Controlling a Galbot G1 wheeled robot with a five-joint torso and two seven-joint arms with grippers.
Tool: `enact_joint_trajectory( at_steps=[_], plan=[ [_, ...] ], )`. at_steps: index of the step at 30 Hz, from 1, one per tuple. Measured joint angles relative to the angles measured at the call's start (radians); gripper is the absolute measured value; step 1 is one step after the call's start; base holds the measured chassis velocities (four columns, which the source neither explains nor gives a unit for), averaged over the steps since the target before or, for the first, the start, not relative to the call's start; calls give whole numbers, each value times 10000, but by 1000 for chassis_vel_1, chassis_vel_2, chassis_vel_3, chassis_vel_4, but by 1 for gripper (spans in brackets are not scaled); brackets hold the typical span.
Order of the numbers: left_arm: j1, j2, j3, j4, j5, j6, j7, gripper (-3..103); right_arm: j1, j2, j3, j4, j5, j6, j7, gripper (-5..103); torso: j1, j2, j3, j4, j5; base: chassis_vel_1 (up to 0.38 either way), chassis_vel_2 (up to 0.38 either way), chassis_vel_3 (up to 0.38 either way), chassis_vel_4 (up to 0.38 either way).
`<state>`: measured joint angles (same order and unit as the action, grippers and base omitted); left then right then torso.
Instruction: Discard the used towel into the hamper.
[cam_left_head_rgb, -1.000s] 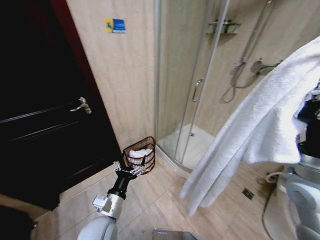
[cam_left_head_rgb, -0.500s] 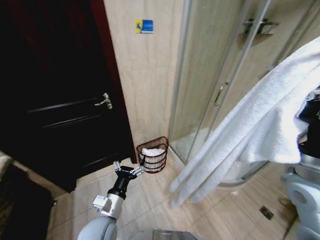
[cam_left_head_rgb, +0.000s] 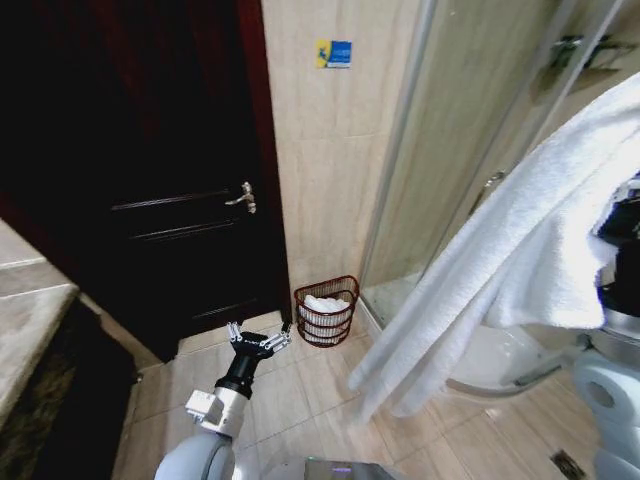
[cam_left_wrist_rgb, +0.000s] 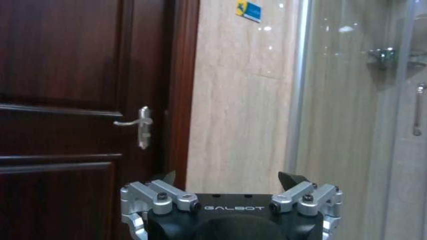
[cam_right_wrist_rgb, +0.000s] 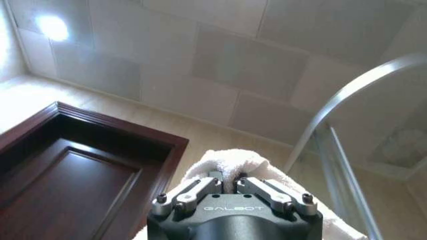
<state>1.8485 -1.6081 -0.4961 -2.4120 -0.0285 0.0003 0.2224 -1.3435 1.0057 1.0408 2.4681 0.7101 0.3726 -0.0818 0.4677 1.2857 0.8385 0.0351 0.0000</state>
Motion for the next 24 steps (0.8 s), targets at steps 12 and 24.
enact_joint_trajectory(
  at_steps=[12,24],
  plan=[
    [0,0,0,0,0,0,0,100,9,-34,84,-63,2,172,-64,8,2,4,2,0,0,62,56,58,66],
    [0,0,0,0,0,0,0,100,116,-138,65,-89,22,92,-158,8,3,7,3,2,0,52,62,62,57]
  ],
)
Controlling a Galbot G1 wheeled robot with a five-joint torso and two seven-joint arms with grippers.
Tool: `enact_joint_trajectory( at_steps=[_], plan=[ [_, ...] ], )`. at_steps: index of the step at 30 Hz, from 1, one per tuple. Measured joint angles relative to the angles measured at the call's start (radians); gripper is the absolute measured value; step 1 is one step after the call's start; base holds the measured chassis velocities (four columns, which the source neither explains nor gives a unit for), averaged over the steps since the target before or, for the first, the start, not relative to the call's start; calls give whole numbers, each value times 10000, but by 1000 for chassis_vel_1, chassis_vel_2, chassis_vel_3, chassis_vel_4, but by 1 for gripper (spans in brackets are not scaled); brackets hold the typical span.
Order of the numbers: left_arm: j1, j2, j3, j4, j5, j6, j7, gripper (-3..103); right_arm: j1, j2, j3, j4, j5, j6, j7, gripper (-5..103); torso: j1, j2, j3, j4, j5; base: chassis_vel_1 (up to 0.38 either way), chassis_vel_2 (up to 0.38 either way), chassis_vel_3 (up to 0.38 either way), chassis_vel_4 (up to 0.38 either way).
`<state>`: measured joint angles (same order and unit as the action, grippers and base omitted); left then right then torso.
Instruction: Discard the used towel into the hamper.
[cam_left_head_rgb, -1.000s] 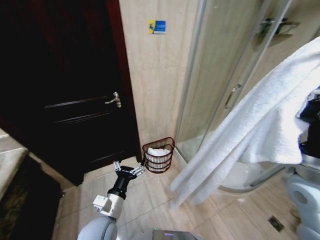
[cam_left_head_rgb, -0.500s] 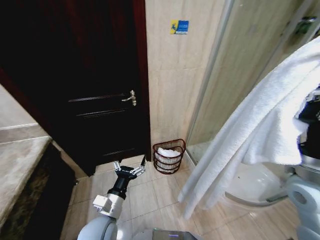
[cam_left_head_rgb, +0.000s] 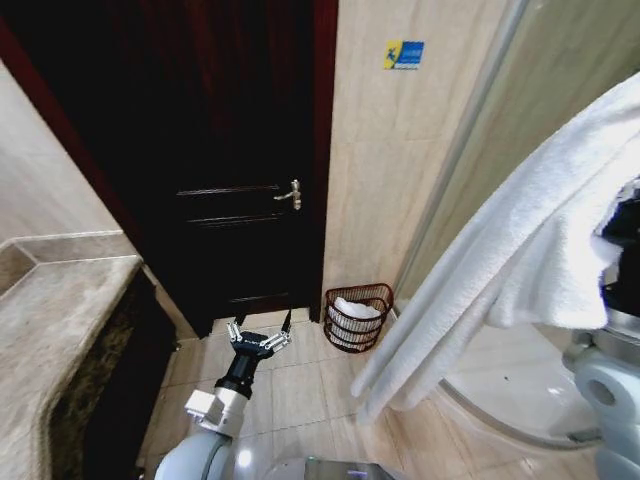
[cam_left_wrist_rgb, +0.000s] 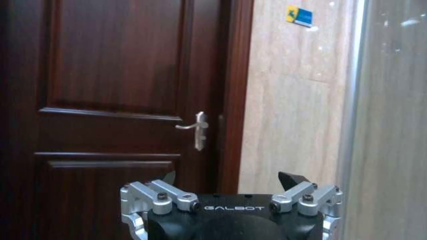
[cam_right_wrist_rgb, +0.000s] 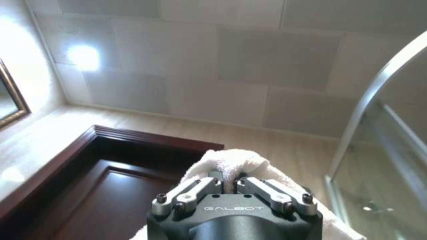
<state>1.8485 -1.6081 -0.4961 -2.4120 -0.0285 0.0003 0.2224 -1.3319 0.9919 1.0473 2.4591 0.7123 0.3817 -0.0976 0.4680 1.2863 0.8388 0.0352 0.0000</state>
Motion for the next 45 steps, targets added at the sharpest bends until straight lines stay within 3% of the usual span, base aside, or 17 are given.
enact_joint_trajectory(
  at_steps=[18,34,45],
  plan=[
    [0,0,0,0,0,0,0,100,-41,13,2,-31,56,31,-242,8,27,59,31,-4,0,31,27,31,29],
    [0,0,0,0,0,0,0,100,-219,165,179,93,34,-191,-237,8,322,694,367,-1,0,0,0,0,0],
    [0,0,0,0,0,0,0,100,-233,246,252,106,-201,-378,33,8,350,758,390,-3,0,-10,10,11,-13]
  ],
)
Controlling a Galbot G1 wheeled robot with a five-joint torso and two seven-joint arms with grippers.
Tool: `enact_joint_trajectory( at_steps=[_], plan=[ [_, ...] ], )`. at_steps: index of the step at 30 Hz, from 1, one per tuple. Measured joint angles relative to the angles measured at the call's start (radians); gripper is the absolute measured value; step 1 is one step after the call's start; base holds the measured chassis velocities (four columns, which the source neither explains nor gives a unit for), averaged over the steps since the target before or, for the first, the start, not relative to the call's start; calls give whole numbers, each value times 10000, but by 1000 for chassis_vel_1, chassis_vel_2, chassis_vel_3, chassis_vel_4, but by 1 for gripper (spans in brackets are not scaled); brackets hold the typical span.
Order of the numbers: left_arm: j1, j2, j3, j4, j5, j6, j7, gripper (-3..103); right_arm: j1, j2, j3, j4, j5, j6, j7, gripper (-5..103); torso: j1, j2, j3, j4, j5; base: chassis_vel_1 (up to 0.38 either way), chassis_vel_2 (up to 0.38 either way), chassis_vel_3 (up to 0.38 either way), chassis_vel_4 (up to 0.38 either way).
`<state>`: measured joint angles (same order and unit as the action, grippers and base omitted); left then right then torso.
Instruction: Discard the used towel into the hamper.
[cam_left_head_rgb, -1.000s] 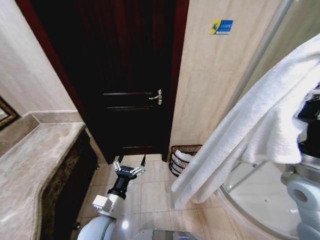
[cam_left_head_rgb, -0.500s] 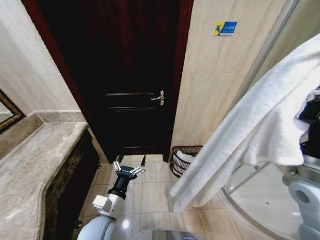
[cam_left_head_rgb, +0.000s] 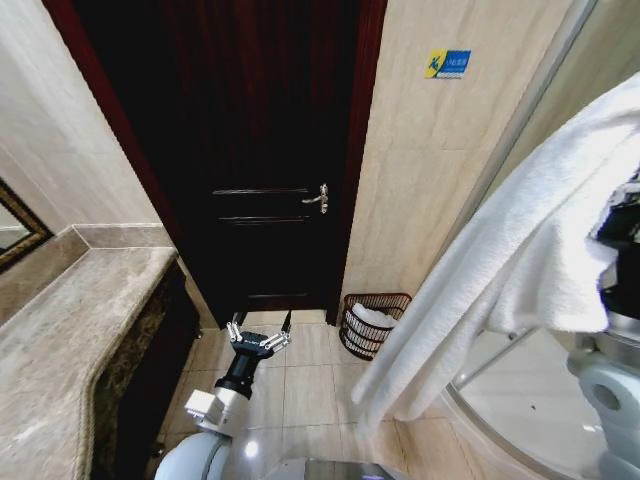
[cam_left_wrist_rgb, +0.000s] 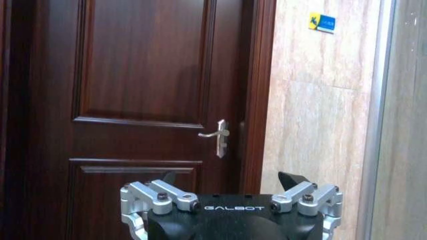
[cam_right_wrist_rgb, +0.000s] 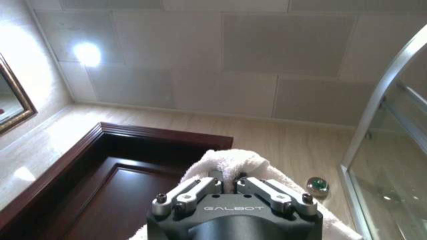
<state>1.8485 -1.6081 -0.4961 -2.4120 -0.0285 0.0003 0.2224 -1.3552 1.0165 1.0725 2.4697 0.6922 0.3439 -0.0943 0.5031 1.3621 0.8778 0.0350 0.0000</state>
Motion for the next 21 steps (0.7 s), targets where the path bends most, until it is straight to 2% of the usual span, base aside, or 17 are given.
enact_joint_trajectory(
  at_steps=[13,17,21],
  plan=[
    [-5,0,0,0,0,0,0,100,54,-135,66,-80,60,176,76,8,7,-36,-8,1,-1,-152,164,172,-161],
    [-4,0,0,1,0,0,0,100,372,-455,9,-483,319,475,-155,8,0,-41,-14,7,-1,-74,84,7,-51],
    [-1,0,0,0,0,0,0,100,912,-838,-201,-990,366,678,-330,8,-21,-40,-23,0,0,15,-15,-3,28]
  ],
)
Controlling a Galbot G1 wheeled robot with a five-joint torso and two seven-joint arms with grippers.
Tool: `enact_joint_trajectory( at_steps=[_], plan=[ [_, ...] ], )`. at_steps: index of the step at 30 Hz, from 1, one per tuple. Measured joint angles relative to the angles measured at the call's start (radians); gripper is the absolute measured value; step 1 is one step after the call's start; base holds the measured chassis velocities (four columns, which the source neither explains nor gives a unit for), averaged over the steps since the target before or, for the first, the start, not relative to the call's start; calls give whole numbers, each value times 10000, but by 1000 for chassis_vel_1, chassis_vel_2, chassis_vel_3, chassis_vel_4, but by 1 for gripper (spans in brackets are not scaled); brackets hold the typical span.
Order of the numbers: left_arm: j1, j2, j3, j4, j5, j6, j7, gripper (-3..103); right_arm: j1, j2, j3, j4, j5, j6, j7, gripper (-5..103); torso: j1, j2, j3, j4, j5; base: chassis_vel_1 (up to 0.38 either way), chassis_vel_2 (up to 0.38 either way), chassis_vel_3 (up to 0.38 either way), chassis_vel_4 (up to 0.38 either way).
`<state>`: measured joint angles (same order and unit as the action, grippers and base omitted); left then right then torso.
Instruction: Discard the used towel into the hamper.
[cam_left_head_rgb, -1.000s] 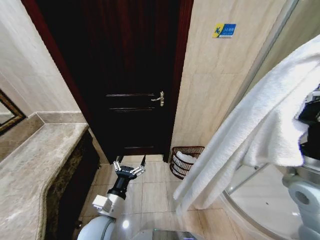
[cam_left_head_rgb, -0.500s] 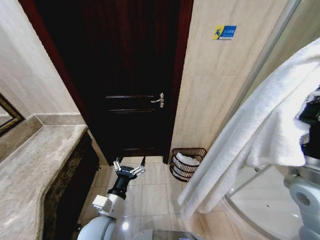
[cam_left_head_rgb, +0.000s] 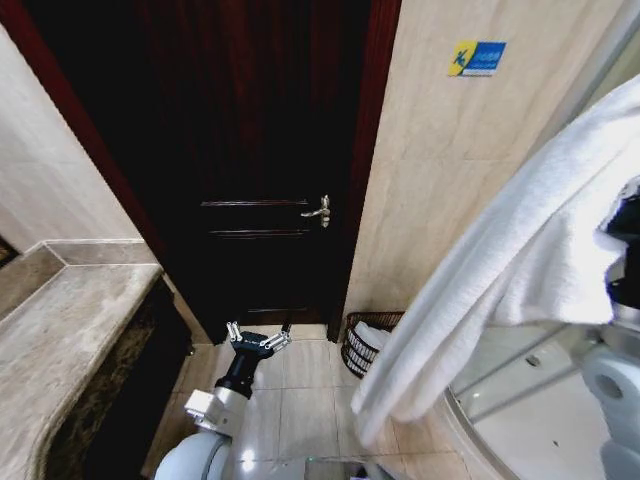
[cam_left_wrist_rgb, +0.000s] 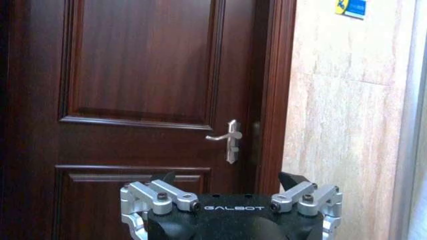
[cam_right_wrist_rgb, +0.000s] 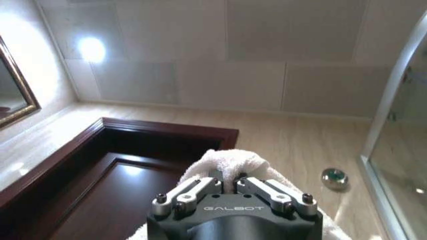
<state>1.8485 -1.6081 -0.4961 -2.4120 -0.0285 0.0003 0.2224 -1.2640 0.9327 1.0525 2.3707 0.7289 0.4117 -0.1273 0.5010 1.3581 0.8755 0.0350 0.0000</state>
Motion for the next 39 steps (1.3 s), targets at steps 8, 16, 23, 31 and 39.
enact_joint_trajectory(
  at_steps=[8,16,23,31,39],
  plan=[
    [0,2,0,0,0,0,0,100,1864,-615,-697,-1810,-219,75,4,8,-1,-10,-1,1,0,22,-29,-30,24],
    [-1,1,0,0,0,0,0,100,4177,-787,-1648,-3473,-573,50,125,8,5,-18,0,3,1,0,0,0,0],
    [-1,0,0,0,0,0,0,100,5752,-545,-2126,-4338,-882,-90,136,8,0,-18,-4,1,-2,0,0,0,0],
    [-1,0,0,0,0,0,0,100,7073,362,-2876,-5488,-1267,-141,93,8,-1,-20,-6,-2,-3,0,0,0,0],
    [-1,1,-1,0,0,0,0,100,8699,1608,-4059,-6706,-1947,-2,213,8,0,-23,-4,5,0,0,0,0,0]
  ],
)
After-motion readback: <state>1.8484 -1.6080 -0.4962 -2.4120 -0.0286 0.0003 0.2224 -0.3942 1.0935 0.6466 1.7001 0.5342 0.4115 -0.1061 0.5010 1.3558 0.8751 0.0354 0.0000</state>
